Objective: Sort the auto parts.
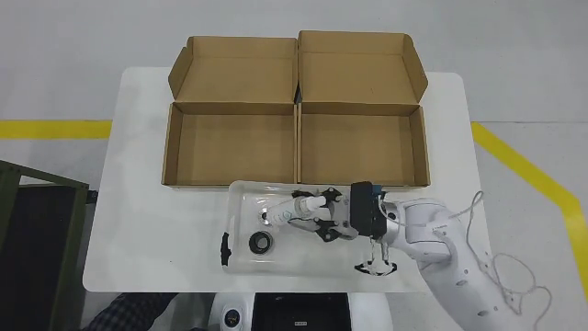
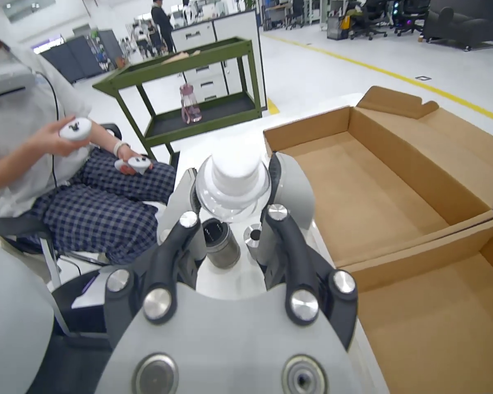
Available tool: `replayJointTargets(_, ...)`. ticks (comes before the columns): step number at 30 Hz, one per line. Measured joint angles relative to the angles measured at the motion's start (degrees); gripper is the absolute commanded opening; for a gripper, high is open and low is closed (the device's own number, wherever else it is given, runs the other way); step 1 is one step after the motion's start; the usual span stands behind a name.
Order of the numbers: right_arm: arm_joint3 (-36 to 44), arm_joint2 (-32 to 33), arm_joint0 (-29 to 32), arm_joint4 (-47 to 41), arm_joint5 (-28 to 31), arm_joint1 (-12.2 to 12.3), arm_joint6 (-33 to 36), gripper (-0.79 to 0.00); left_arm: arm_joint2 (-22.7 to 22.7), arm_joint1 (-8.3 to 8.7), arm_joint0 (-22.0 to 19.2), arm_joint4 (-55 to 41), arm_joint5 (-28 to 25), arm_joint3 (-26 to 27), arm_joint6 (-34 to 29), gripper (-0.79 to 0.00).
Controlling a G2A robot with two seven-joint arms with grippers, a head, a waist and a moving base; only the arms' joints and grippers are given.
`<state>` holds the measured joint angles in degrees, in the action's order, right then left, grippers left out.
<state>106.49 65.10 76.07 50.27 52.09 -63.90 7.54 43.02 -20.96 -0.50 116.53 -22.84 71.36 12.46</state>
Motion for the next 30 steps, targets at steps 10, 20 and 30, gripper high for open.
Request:
replayJointTargets(10,-3.53,3.41,-2.11,-15.55,-4.68,0.08,-0.95,-0.785,0.00,0.00,0.00,0.00,0.00,0.00,0.00,0.000)
replayJointTargets(20,-4.59,7.84,-1.91,-22.48,-6.74,0.46,-1.00,-0.785,0.00,0.00,0.00,0.00,0.00,0.00,0.00,0.000)
replayJointTargets(30,-3.19,10.44,-1.58,-18.98,-8.58,0.62,-0.97,-0.785,0.00,0.00,0.00,0.00,0.00,0.00,0.00,0.000)
